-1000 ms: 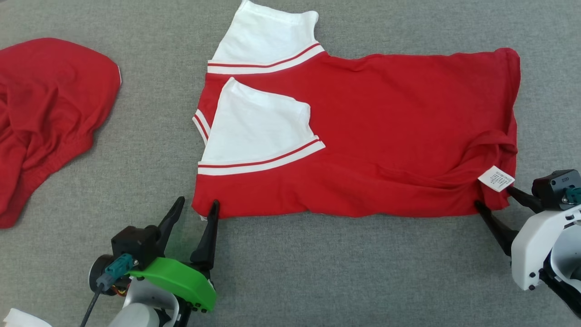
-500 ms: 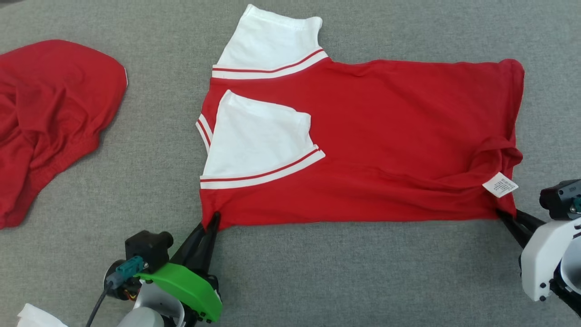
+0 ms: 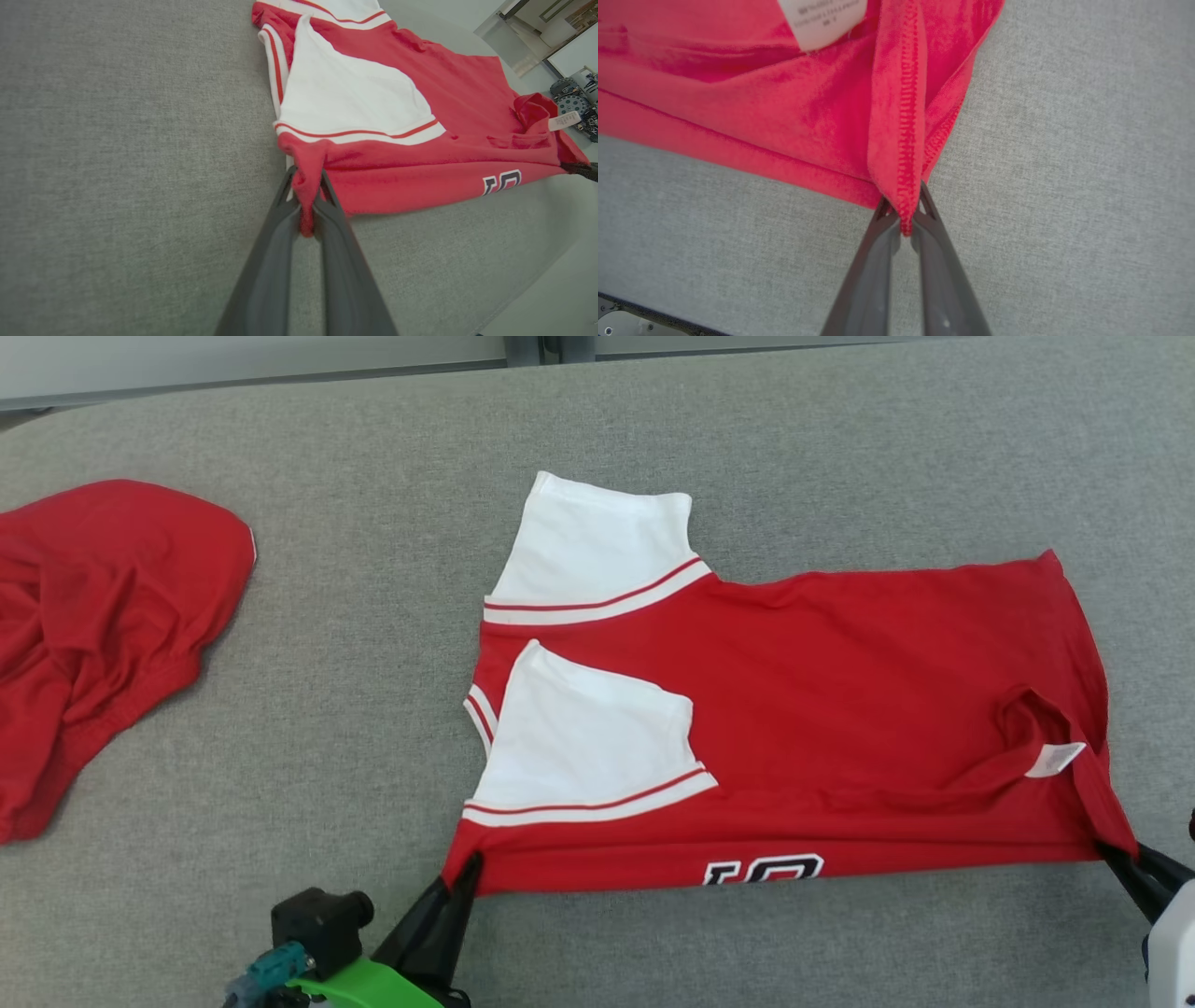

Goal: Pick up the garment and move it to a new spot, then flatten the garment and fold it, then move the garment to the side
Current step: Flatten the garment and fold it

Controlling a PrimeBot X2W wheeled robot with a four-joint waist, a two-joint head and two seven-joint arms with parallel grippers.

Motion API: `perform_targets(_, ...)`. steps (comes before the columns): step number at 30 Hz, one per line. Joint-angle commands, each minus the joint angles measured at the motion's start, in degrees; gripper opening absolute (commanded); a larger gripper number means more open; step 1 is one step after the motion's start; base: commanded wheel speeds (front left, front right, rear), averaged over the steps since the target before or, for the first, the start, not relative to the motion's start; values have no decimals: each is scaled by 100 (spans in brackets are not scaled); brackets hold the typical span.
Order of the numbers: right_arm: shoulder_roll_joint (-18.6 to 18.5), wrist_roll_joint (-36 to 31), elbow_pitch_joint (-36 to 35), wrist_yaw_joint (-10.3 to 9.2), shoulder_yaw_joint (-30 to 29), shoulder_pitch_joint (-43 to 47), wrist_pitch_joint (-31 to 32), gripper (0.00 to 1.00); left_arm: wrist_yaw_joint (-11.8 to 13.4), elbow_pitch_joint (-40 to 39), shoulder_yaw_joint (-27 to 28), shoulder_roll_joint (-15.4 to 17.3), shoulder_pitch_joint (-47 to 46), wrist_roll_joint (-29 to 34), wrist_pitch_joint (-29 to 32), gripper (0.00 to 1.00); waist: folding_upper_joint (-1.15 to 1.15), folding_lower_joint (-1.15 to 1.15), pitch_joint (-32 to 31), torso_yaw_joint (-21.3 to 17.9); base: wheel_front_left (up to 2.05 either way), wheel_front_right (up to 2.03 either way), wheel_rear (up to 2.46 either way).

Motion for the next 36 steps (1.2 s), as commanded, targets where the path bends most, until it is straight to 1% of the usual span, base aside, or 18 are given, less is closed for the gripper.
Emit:
perform_targets(1,-37,82,172,-24,-9,99,-89,0,72,-33,4,-10,128,-49,-18,0,0,0,-37,-26,0,0,0)
perform_targets(2,-57,83,246,-24,28,129,-155,0,85,-44,-42,-44,172,-35,-31,0,0,0,-42,-33,0,0,0)
perform_targets(3,-36,104,361,-24,22,132,-263,7,109,-31,-83,-92,221,0,-57,0,0,0,-50,-48,0,0,0)
perform_targets(5,-23,98,552,-24,100,167,-419,34,127,27,-155,-194,288,-3,-136,0,0,0,-66,-68,0,0,0)
perform_targets(6,2,75,653,-20,89,162,-505,57,126,59,-184,-237,318,-16,-156,0,0,0,-76,-76,0,0,0)
perform_targets(7,47,32,788,-18,67,147,-604,100,126,95,-196,-297,343,-31,-214,2,0,0,-90,-82,0,0,0)
perform_targets(8,62,0,880,-17,87,145,-649,100,134,126,-199,-325,355,-35,-247,32,0,0,-104,-85,0,0,0)
perform_targets(9,78,-6,985,-17,142,159,-666,100,119,170,-215,-333,370,-19,-285,76,0,0,-125,-90,0,0,0)
perform_targets(10,93,5,1091,-17,150,164,-675,100,95,217,-224,-338,384,-11,-315,100,0,0,-151,-94,0,0,0)
perform_targets(12,92,9,1187,-17,195,137,-698,100,90,284,-213,-332,398,-3,-360,100,0,0,-195,-101,0,0,0)
perform_targets(15,106,29,1266,-18,200,78,-766,100,161,338,-120,-289,437,-29,-479,100,0,0,-323,-127,0,0,0)
perform_targets(21,87,99,1150,-17,69,303,-465,100,285,256,73,-186,686,-87,-703,100,0,0,-689,-153,0,0,0)
perform_targets(23,105,101,1023,-17,-77,395,-342,100,348,222,169,-137,775,-97,-773,100,0,0,-836,-168,0,0,0)
perform_targets(27,153,-4,548,-16,-338,678,-70,100,471,107,299,-81,958,-85,-894,100,0,0,-1151,-227,0,0,0)
perform_targets(30,292,-178,87,-16,-510,738,55,100,527,40,372,-32,1003,-24,-940,100,0,0,-1291,-301,0,0,0)
perform_targets(33,511,-285,-250,-16,-550,544,201,100,550,9,394,50,784,94,-940,100,0,0,-1252,-346,0,0,0)
perform_targets(36,645,-387,-447,-16,-490,97,450,100,440,12,366,120,237,202,-724,100,0,0,-975,-337,0,0,0)
